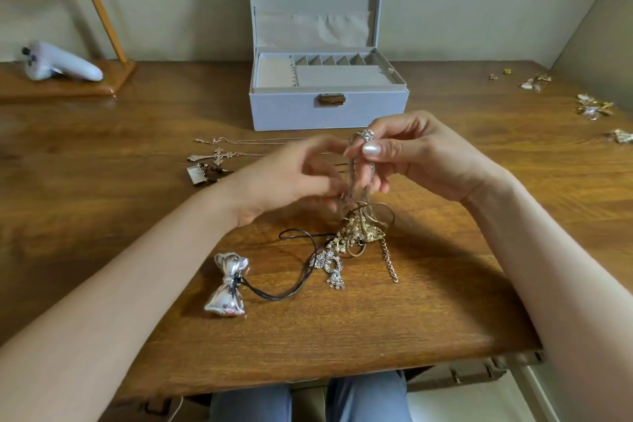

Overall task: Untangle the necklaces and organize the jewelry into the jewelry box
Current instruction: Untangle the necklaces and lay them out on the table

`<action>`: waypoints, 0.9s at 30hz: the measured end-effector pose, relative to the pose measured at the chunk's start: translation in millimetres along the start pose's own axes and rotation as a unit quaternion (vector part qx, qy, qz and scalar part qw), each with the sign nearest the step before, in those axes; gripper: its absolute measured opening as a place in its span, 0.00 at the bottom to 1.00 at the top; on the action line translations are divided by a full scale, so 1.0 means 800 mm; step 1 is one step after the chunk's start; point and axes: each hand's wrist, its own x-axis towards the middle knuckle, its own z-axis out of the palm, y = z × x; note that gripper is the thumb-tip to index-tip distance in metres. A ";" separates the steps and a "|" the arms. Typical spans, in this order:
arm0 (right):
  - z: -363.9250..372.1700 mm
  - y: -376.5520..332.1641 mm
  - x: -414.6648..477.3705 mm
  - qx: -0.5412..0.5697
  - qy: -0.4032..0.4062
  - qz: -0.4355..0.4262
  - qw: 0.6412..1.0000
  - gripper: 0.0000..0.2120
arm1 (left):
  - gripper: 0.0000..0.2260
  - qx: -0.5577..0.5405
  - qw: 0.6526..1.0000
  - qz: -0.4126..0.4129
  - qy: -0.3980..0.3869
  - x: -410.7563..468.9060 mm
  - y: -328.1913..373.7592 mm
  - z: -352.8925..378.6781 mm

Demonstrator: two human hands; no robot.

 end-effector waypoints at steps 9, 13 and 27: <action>0.002 -0.003 0.001 0.005 0.085 0.008 0.996 0.11 | 0.17 0.046 0.998 -0.021 0.022 0.001 0.002 0.005; 0.004 -0.001 0.003 0.014 0.096 0.001 0.995 0.08 | 0.11 0.104 0.994 0.032 -0.013 0.003 -0.001 0.024; -0.030 -0.017 -0.006 0.067 0.273 -0.049 0.958 0.08 | 0.05 0.161 0.975 -0.043 -0.148 -0.011 0.004 -0.005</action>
